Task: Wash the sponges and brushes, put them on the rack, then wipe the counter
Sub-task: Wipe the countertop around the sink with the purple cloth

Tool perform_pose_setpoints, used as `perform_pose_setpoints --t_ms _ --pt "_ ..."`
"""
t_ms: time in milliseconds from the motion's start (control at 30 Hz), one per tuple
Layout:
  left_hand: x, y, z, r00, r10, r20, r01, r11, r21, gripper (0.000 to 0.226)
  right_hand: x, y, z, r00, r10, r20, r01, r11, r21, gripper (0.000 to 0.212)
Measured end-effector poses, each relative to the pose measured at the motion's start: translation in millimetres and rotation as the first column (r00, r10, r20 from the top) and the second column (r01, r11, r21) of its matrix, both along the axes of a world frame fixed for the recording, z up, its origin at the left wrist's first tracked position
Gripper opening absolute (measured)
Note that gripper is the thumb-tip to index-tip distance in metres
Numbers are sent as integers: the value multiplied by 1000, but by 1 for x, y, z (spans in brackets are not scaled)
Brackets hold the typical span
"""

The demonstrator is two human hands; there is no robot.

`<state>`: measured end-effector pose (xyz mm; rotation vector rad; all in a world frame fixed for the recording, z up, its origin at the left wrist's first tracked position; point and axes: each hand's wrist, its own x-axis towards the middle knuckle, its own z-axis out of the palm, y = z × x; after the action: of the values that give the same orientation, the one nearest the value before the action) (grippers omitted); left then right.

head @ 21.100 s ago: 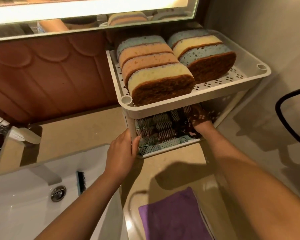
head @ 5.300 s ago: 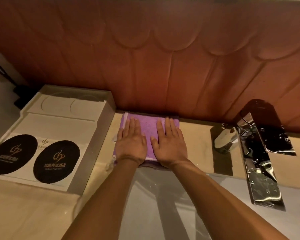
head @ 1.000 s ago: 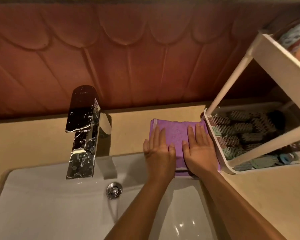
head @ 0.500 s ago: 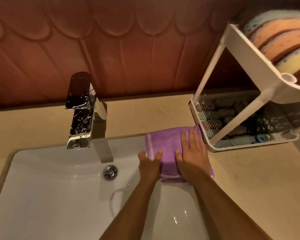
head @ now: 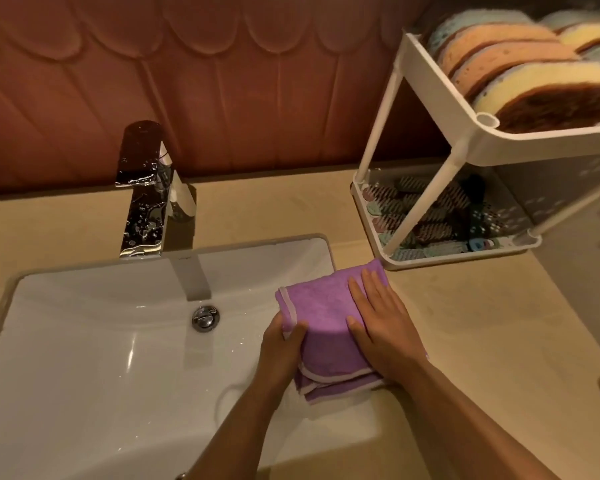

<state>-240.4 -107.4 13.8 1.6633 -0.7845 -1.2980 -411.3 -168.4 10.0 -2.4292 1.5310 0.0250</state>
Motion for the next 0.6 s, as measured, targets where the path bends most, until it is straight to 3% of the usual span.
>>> perform_pose_setpoints --t_ms 200,300,367,433,467,533,600 --pt "-23 5 18 995 -57 78 59 998 -20 34 -30 9 3 999 -42 -18 42 999 13 74" --pt "-37 0 17 995 -80 58 79 997 22 28 -50 12 5 996 -87 -25 87 996 -19 72" --pt "-50 -4 15 993 -103 54 102 995 22 36 -67 12 6 994 -103 -26 102 994 -25 70" --pt "-63 -7 13 968 -130 213 138 990 -23 46 -82 8 6 995 -102 -22 101 995 -27 70" --pt "-68 -9 10 915 -131 382 161 986 -46 54 -88 5 6 995 -97 -11 97 995 -18 71" --pt "-76 -13 7 692 -106 714 214 975 -62 68 -98 -3 10 994 -98 53 95 994 44 74" --pt "-86 -18 6 496 -106 862 329 941 -73 59 -101 -8 14 980 -144 138 129 986 110 69"
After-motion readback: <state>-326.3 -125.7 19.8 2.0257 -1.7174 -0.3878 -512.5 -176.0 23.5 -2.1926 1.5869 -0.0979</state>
